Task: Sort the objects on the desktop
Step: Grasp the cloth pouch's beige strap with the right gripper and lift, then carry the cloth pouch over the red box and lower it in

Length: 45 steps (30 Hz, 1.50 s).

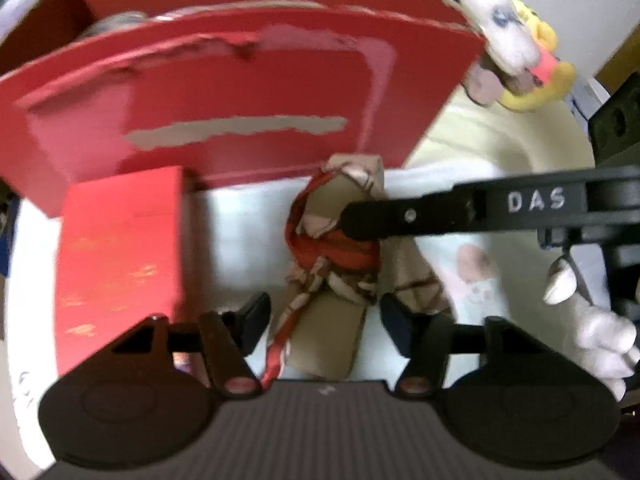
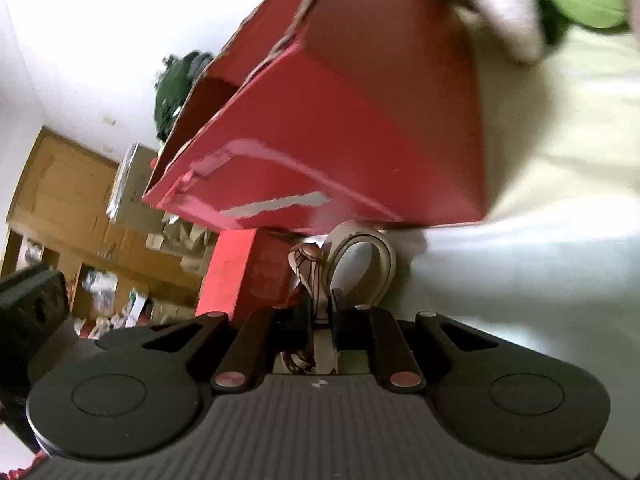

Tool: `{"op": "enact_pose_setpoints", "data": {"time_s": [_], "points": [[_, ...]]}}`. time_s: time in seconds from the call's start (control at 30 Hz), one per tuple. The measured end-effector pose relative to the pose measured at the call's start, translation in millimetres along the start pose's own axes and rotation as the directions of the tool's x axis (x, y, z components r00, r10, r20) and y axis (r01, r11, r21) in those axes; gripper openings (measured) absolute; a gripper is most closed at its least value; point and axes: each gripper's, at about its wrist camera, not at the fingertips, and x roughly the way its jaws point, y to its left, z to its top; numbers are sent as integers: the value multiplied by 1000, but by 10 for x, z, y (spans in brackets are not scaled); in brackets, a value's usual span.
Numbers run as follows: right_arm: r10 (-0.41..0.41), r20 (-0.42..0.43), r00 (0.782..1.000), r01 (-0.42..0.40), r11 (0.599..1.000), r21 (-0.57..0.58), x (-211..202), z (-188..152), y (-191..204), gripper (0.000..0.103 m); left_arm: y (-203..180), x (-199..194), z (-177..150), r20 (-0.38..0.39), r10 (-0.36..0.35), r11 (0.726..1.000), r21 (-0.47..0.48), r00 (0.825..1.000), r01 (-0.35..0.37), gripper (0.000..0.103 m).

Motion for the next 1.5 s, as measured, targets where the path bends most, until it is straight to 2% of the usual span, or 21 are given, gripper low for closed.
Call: {"op": "enact_pose_setpoints", "data": {"time_s": [0.13, 0.23, 0.37, 0.57, 0.67, 0.8, 0.93, 1.03, 1.17, 1.33, 1.5], "points": [[-21, 38, 999, 20, 1000, 23, -135, -29, -51, 9, -190, 80, 85, -20, -38, 998, 57, 999, 40, 52], [-49, 89, 995, 46, 998, 38, -347, -47, -101, 8, -354, 82, 156, -22, -96, 990, 98, 995, 97, 51], [-88, 175, 981, 82, 996, 43, -680, -74, -111, 8, -626, -72, 257, 25, -144, 972, 191, 989, 137, 50], [-99, 334, 937, 104, 995, 4, -1242, 47, 97, 8, -912, -477, 552, 114, -258, 934, 283, 959, 217, 50], [-79, 399, 913, 112, 992, -61, -1426, 230, 323, 9, -973, -703, 781, 190, -264, 929, 314, 945, 197, 50], [-30, 444, 895, 116, 979, -169, -1519, 560, 612, 8, -785, -994, 1089, 269, -268, 935, 303, 925, 183, 50], [25, 440, 898, 102, 960, -261, -1368, 934, 863, 8, -515, -1209, 1340, 345, -228, 950, 283, 910, 131, 50], [62, 415, 908, 80, 946, -316, -1158, 1203, 1002, 8, -339, -1282, 1504, 392, -175, 962, 262, 903, 73, 49], [73, 389, 919, 88, 921, -379, -901, 1479, 1151, 8, -65, -1253, 1677, 405, -150, 973, 221, 902, 62, 49], [35, 349, 937, 123, 900, -418, -573, 1611, 1223, 7, 85, -967, 1807, 373, -117, 981, 190, 920, 47, 49], [-28, 289, 957, 158, 884, -439, -214, 1625, 1204, 7, 411, -740, 1701, 306, -91, 985, 165, 948, 42, 49]]}}
